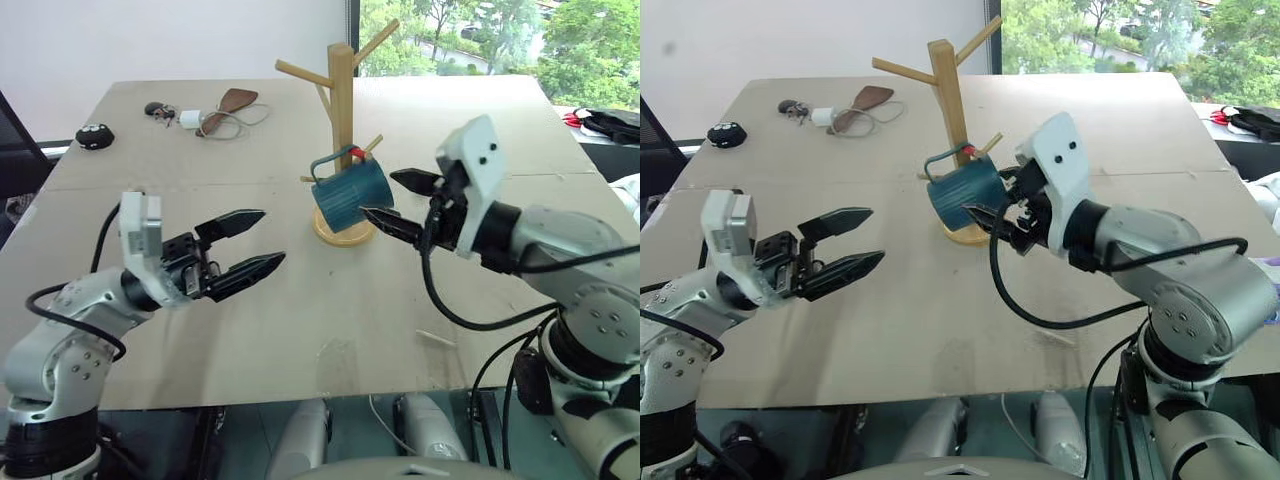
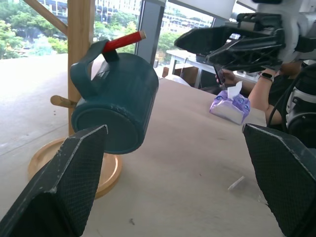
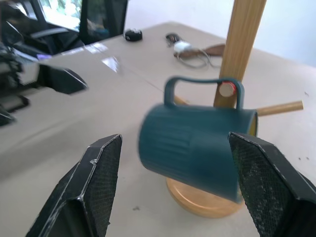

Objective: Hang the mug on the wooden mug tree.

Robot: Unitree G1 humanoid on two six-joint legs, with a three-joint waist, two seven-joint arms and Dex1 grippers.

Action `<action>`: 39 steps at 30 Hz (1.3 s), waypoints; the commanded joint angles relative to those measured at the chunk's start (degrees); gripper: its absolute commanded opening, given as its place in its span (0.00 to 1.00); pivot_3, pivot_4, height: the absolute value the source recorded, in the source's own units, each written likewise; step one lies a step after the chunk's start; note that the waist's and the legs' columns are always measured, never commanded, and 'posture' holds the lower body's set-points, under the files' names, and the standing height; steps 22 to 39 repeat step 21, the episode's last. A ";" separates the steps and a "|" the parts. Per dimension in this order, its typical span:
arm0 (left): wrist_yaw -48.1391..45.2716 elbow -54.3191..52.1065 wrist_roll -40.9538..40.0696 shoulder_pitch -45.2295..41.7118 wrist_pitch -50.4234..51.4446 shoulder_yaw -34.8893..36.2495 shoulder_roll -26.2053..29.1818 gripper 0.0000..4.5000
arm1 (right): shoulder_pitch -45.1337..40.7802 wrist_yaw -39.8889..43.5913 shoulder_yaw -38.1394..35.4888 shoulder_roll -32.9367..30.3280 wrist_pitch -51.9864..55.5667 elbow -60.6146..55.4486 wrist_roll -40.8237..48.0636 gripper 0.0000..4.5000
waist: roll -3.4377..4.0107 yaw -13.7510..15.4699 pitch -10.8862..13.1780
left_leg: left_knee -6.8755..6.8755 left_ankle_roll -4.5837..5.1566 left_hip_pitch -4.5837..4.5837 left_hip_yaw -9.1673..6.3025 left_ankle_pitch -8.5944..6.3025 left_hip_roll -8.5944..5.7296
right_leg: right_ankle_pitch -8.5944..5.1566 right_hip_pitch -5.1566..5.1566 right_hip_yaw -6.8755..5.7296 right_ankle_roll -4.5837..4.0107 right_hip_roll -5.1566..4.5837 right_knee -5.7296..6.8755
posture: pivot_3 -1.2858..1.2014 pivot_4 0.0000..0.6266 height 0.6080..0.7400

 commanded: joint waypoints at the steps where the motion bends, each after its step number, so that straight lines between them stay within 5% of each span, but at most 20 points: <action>1: 1.66 -1.55 1.54 -0.39 0.06 -1.35 0.15 1.00 | 12.12 5.33 -6.96 -3.66 -11.50 -4.29 1.54 0.76 | -0.14 0.67 -0.08 | 0.00 0.00 0.00 -0.04 0.00 0.00 | 0.00 0.08 -0.05 0.00 -0.01 -0.07 | 0.52 0.24 1.00; 5: 1.02 -0.36 2.39 0.85 1.49 -2.02 1.63 1.00 | 30.25 13.07 -11.96 -12.25 -26.42 -3.35 -2.80 0.76 | -0.14 0.82 -0.06 | 0.07 0.01 -0.06 0.09 -0.01 -0.18 | 0.00 0.16 -0.05 0.02 -0.24 -0.23 | 0.52 0.24 1.00; 8: -0.47 1.37 4.81 3.02 -0.67 -1.39 1.68 1.00 | 45.35 18.98 -18.15 -13.70 -36.94 -1.61 -4.65 0.99 | -0.13 0.51 -0.06 | 0.03 0.03 0.02 0.18 -0.02 -0.11 | -0.01 0.19 -0.01 0.03 -0.20 -0.21 | 0.52 0.24 1.00; 15: -3.18 4.84 9.93 8.02 -3.74 0.52 3.10 1.00 | 63.32 25.08 -28.30 -13.15 -51.13 0.09 -3.76 0.99 | -0.19 0.27 -0.09 | 0.10 0.04 0.24 0.46 -0.01 0.01 | -0.02 0.30 0.18 0.07 -0.11 -0.09 | 0.52 0.24 1.00; 39: -4.66 6.59 12.53 8.74 -5.54 -0.27 3.45 1.00 | 66.80 24.91 -27.78 -14.05 -55.13 1.81 -4.02 0.99 | -0.30 0.60 -0.16 | 0.22 0.03 0.29 0.47 0.00 0.22 | -0.05 0.36 0.19 0.11 0.06 -0.08 | 0.52 0.24 1.00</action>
